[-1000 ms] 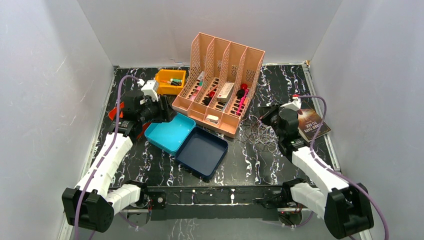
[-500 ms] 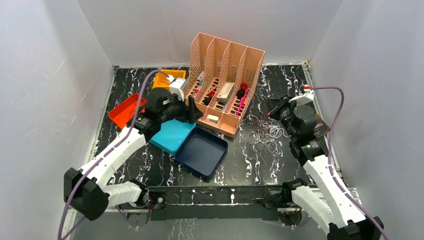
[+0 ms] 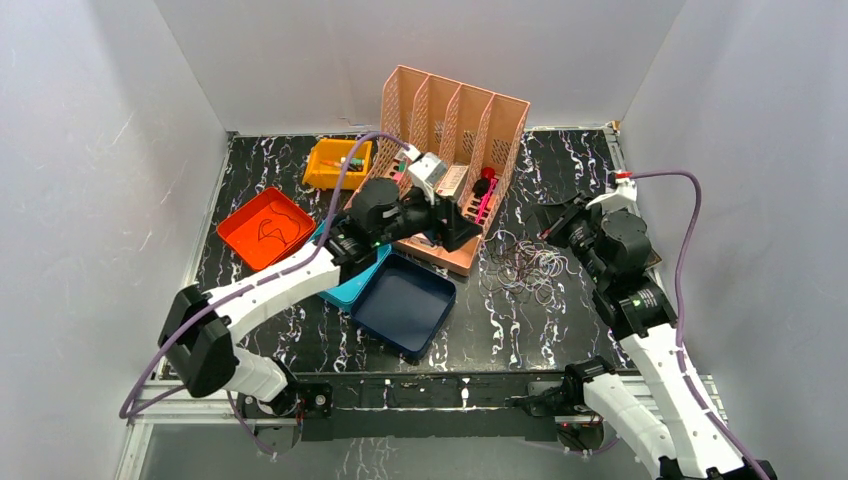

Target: Untangle the cables

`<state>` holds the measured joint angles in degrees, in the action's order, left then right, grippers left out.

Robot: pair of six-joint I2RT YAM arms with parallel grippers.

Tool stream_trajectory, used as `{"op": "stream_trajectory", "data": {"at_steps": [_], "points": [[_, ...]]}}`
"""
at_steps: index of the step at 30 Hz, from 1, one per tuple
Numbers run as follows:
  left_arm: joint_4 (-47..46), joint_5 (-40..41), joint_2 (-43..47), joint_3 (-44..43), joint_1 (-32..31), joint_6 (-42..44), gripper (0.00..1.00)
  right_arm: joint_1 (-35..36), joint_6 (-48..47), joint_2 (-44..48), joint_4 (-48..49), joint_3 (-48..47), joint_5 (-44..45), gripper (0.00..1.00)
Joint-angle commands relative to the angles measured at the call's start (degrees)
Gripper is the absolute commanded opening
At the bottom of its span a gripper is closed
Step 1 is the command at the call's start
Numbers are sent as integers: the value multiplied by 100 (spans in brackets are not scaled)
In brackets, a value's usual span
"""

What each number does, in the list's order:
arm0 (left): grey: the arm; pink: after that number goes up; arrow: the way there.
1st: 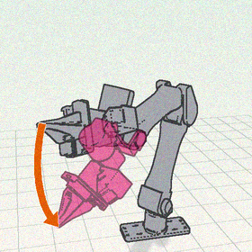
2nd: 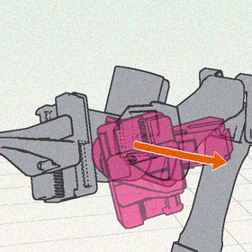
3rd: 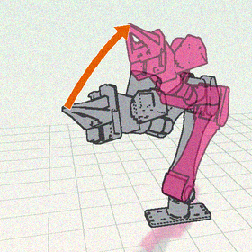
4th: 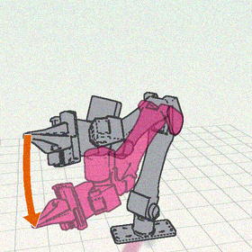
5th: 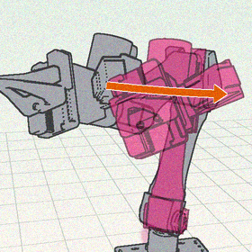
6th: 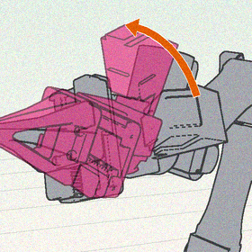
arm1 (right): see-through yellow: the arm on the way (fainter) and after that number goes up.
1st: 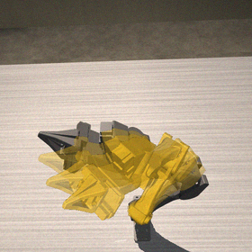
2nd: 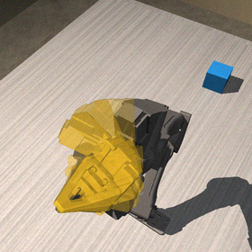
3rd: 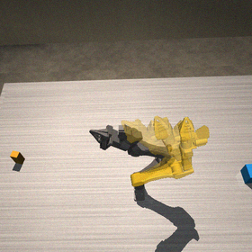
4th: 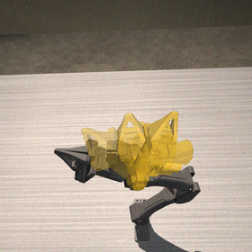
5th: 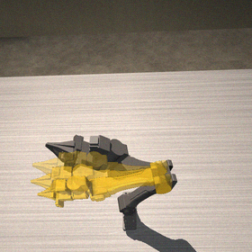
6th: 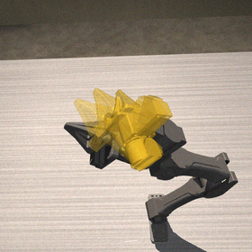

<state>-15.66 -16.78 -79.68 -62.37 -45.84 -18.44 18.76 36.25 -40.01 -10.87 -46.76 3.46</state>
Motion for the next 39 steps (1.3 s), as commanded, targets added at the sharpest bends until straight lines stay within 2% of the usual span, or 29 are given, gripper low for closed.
{"op": "stream_trajectory", "data": {"at_steps": [1, 15, 27, 39], "points": [[-1035, -243, -346, -458, -345, -117, 72, -11, 137, 105, -256, -370, -4, 0], [-1620, -285, -1401, -946, -1023, -248, 73, -8, 699, 90, -142, -509, -204, 0], [-1889, -495, -2304, -1471, -1067, -305, 73, -12, 927, 124, -121, -827, -304, 0], [-2017, -761, -3210, -1399, -1085, -553, 70, -6, 1157, 219, -4, -1386, -308, 0]]}}
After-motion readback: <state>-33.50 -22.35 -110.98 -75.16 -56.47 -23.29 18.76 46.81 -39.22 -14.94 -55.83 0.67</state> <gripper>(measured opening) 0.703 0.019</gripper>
